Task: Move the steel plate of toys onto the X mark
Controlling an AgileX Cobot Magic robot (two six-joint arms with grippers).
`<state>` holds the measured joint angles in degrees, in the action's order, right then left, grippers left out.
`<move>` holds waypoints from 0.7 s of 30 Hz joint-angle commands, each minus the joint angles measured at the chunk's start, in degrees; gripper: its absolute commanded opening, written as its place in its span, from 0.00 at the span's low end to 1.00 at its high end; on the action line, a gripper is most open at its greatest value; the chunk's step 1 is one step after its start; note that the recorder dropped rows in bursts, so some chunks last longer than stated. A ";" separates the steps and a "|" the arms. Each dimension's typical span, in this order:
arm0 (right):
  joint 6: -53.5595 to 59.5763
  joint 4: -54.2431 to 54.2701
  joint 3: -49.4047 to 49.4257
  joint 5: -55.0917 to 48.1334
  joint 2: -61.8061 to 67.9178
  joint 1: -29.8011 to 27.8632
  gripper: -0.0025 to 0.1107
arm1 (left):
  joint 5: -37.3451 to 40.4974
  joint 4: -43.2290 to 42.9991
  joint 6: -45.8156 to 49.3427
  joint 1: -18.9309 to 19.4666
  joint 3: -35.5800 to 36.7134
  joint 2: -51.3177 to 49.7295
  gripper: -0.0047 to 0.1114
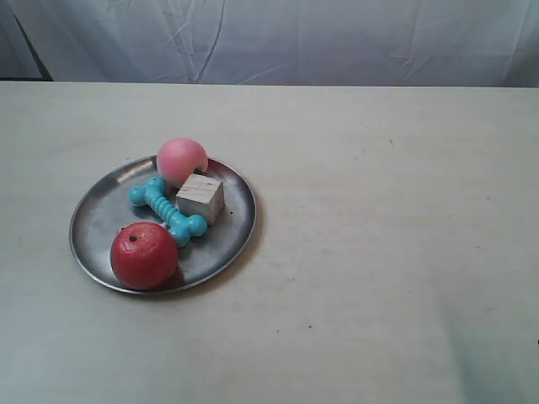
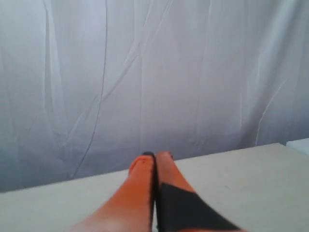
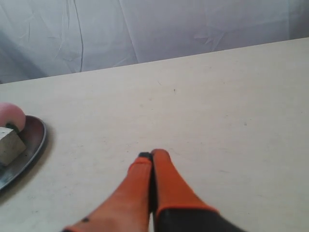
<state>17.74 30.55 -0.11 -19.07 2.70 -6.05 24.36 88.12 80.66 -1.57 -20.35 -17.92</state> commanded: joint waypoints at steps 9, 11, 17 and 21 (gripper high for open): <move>0.25 -0.17 0.11 0.44 -0.15 -0.19 0.02 | -15.72 6.65 -15.72 -0.24 0.58 6.59 0.04; 0.25 -0.17 0.11 0.44 -0.15 -0.19 0.02 | -15.47 -27.12 -41.51 -0.24 0.21 6.59 0.04; 0.25 -0.17 0.11 0.44 -0.15 -0.19 0.02 | -16.29 -83.53 -96.52 -0.24 1.21 6.59 0.04; 0.25 -0.17 0.11 0.65 -0.15 -0.19 0.02 | -21.61 -89.07 -100.14 -0.24 7.91 7.05 0.04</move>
<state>17.74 30.55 -0.11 -19.07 2.70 -6.05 4.62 2.86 -16.37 -1.57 -15.96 -11.35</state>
